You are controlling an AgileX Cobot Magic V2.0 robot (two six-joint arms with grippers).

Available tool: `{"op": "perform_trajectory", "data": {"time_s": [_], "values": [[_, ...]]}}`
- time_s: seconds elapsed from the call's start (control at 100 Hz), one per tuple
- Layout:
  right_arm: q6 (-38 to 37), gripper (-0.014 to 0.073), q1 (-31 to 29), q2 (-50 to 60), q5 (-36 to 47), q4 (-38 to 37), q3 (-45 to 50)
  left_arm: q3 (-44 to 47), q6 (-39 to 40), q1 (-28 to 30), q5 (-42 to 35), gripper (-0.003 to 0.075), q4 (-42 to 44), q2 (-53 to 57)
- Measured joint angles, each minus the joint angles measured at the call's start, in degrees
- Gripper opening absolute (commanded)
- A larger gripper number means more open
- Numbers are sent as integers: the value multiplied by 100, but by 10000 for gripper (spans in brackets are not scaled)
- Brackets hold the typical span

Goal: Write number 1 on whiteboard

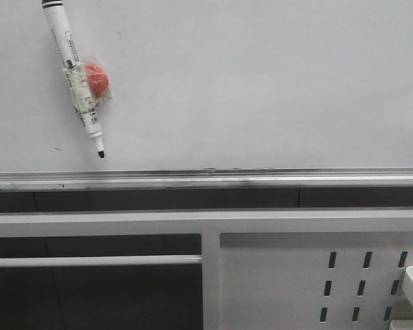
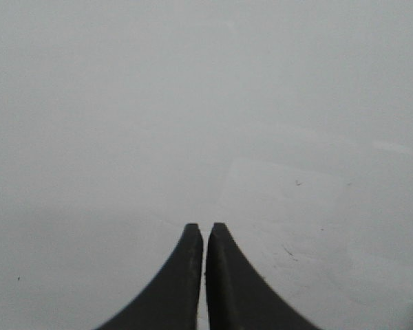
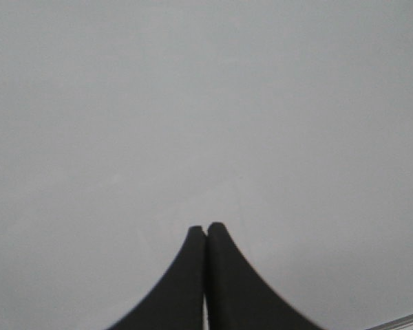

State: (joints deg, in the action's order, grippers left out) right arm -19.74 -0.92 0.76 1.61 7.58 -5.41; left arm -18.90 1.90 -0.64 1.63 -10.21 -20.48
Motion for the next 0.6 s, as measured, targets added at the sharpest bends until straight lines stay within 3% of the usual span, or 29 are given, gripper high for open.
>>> {"op": "perform_trajectory", "data": {"time_s": [0.06,0.14,0.31,0.45,0.6], "values": [[23,-69,24,0,-467,0,-299,0,0,0,-25,29,0,-108],[272,-69,34,-144,-1354,0,-878,0,0,0,-127,146,20,-232],[1085,-69,34,-1331,-2811,0,-1798,0,0,-14,-163,309,22,-438],[1228,-74,34,-2241,-3104,453,-1894,0,0,-346,-163,329,22,-643],[1455,-74,58,-2974,-3165,1015,-1904,10,0,-1273,-254,328,22,-872]]}}
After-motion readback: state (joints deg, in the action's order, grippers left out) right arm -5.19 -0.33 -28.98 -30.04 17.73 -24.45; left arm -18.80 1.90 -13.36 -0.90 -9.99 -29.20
